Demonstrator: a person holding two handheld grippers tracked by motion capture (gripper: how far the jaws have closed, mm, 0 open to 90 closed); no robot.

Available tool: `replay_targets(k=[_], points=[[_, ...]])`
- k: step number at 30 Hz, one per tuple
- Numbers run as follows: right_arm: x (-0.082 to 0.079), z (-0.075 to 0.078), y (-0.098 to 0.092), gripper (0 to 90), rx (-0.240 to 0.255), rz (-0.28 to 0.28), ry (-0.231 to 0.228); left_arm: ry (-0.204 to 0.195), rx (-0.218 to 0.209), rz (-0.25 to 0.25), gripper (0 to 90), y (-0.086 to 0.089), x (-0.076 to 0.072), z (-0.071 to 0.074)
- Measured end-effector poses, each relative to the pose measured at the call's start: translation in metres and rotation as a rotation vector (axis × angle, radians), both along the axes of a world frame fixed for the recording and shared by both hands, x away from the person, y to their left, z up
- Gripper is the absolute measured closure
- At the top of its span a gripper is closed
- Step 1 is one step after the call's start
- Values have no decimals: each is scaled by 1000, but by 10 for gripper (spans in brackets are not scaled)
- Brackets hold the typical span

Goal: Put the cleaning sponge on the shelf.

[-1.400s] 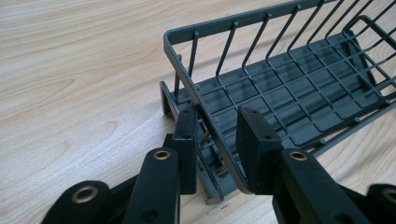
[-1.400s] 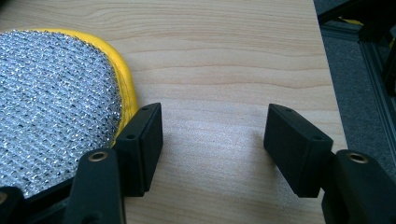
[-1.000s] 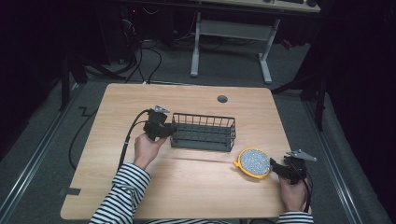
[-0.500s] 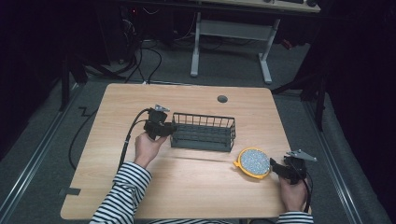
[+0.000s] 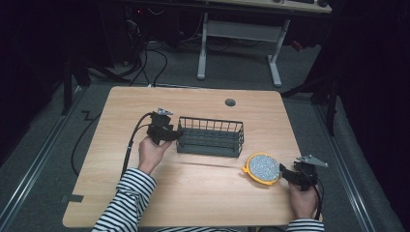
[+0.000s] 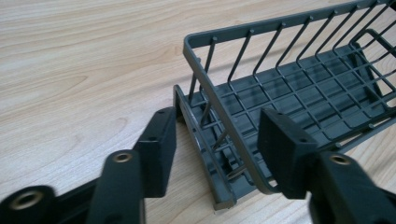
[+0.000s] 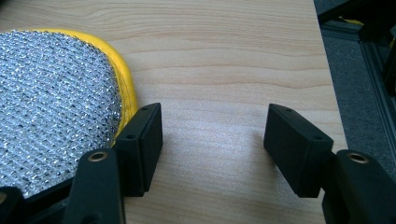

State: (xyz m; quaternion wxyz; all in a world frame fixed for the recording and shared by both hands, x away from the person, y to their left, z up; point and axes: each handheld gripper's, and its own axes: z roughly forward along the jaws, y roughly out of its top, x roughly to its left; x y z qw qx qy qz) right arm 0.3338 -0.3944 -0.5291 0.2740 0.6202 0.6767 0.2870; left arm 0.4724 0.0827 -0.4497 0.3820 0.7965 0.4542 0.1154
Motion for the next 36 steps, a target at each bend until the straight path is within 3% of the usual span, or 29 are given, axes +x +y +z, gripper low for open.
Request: replay_targets(k=[2, 5, 9, 15, 17, 25, 31, 36], points=[[0, 0, 0, 376, 0, 0, 0, -11, -5, 5, 407, 2, -2, 2], [0, 0, 0, 376, 0, 0, 0, -48, -36, 13, 380, 9, -10, 9], [0, 0, 0, 376, 0, 0, 0, -78, -47, 24, 365, 21, -21, 12], [0, 0, 0, 375, -2, -1, 1, -101, -84, 97, 358, 55, -51, 3], [0, 0, 0, 375, -2, -1, 1, -99, -90, 107, 358, 60, -55, 0], [0, 0, -1, 428, 10, 11, -4, -48, -50, 198, 346, 92, -82, -42], [-1, 0, -3, 426, 9, 33, -4, -62, 15, 254, 335, 99, -93, -61], [0, 1, -1, 426, 0, 25, 3, -66, 36, 285, 336, 103, -95, -69]])
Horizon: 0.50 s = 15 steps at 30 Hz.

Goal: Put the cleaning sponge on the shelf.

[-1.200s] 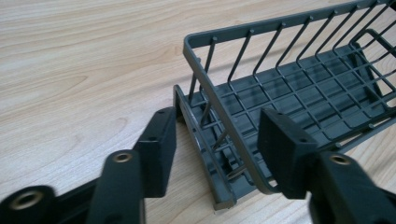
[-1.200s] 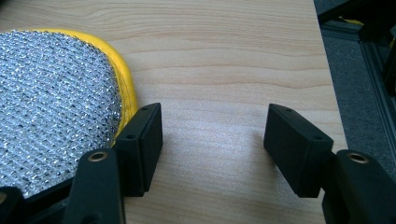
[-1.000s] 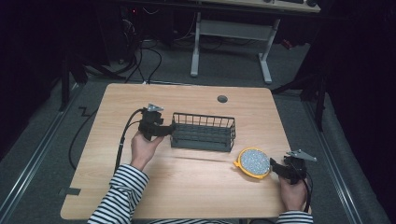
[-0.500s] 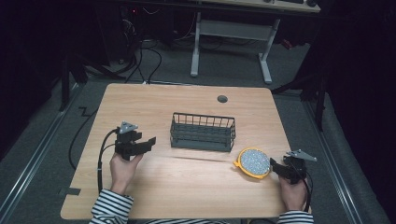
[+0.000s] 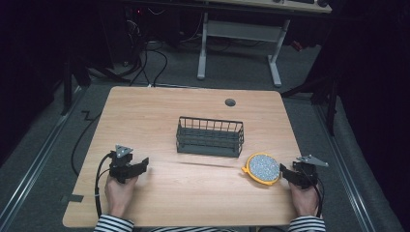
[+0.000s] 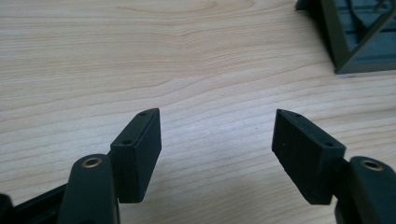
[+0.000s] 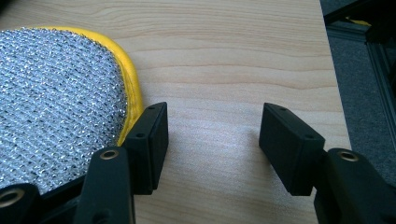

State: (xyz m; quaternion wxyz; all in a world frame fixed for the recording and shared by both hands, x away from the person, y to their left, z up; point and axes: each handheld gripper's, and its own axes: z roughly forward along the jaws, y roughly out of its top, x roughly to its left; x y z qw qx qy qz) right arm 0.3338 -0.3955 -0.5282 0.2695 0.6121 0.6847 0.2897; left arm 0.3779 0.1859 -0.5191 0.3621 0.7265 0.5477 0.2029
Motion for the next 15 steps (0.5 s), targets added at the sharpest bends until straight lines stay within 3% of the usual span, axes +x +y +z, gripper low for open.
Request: replay_targets(k=[2, 7, 11, 13, 15], points=[[0, 0, -1, 426, 1, 7, 4, -5, 8, 12, 336, 3, 2, -2], [0, 2, -8, 440, 66, -13, 8, -2, 19, 36, 332, 8, 7, -7], [-3, 4, -11, 450, 62, -16, 8, 13, 41, 36, 321, 10, 10, -14], [-8, 10, -11, 455, 79, -19, 1, -14, 67, 32, 323, 10, 9, -17], [-11, 16, -10, 458, 99, -15, 1, -14, 74, 29, 326, 9, 9, -17]])
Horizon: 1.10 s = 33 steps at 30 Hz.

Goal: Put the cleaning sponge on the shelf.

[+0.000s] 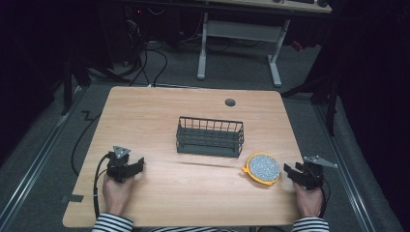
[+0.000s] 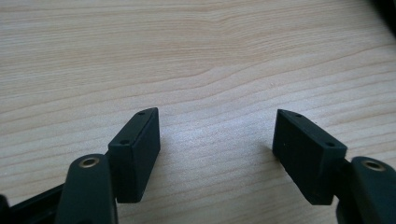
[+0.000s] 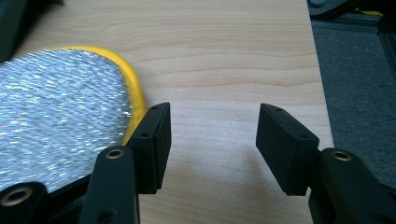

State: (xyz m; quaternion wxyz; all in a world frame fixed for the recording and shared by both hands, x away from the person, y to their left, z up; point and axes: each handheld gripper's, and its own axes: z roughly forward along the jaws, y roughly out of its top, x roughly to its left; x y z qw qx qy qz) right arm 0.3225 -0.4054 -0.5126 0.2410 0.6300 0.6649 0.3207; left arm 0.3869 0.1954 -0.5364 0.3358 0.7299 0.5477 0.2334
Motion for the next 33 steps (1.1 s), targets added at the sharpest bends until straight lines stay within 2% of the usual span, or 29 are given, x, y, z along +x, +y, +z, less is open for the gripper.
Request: replay_targets(k=[1, 2, 7, 8, 11, 12, 19, 25, 30, 33], points=[[0, 0, 0, 458, 0, 0, 0, 0, 0, 0, 325, 0, 0, 0], [-4, 6, 1, 459, 10, 14, -5, 1, 15, 0, 322, -2, 0, 0], [-9, 20, 7, 458, 10, 47, -19, 1, 14, -1, 316, -2, 0, 0], [-9, 25, 11, 451, 15, 72, -8, 1, 14, 0, 316, -2, 0, 0], [-6, 28, 14, 429, 26, 99, 18, 1, 13, 0, 316, -2, 0, 0], [-3, 28, 17, 417, 27, 114, 49, 2, 12, 0, 315, -1, 0, 0], [11, 25, 29, 388, 40, 159, 103, 2, 2, 1, 309, -1, 0, 0], [23, 25, 34, 391, 70, 164, 148, 2, 0, 0, 307, -1, 0, 0], [34, 24, 35, 387, 67, 166, 209, 2, -7, 1, 308, 0, 0, 0], [37, 24, 36, 392, 60, 164, 221, 3, -7, 0, 307, 0, 0, 0]])
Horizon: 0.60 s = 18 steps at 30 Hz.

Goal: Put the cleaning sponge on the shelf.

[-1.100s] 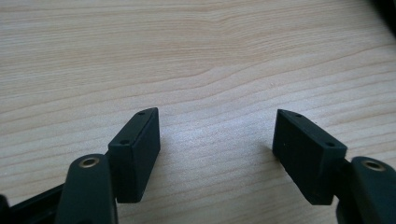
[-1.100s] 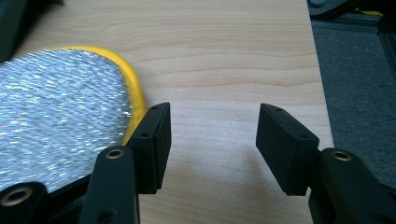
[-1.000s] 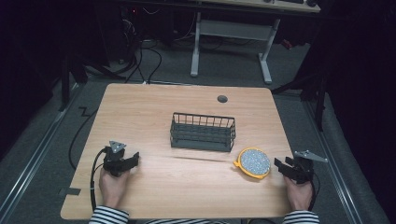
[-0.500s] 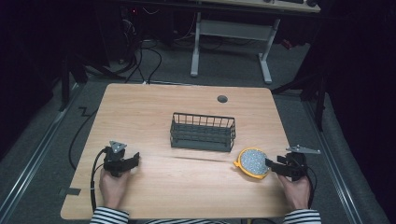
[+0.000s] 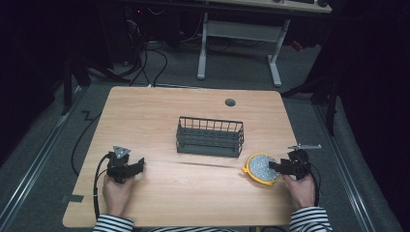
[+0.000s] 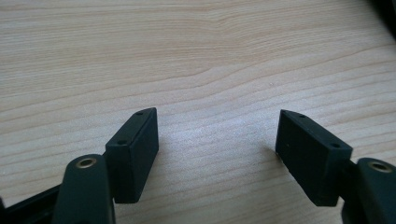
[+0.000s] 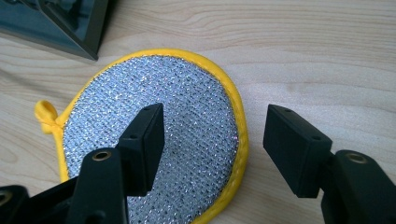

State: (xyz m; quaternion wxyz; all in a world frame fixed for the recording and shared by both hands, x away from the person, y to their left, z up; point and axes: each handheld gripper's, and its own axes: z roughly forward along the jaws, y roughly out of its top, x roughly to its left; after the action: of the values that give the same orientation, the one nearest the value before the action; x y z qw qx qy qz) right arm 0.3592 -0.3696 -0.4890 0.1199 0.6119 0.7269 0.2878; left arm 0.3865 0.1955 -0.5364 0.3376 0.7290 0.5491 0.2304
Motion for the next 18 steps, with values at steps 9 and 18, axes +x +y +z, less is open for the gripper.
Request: replay_targets(k=[9, 18], points=[[10, -7, -2, 540, 33, 34, 43, 0, 2, -1, 307, 0, 0, 0], [10, -7, -1, 749, 7, 62, 31, 1, -4, -5, 297, 0, 0, 0]])
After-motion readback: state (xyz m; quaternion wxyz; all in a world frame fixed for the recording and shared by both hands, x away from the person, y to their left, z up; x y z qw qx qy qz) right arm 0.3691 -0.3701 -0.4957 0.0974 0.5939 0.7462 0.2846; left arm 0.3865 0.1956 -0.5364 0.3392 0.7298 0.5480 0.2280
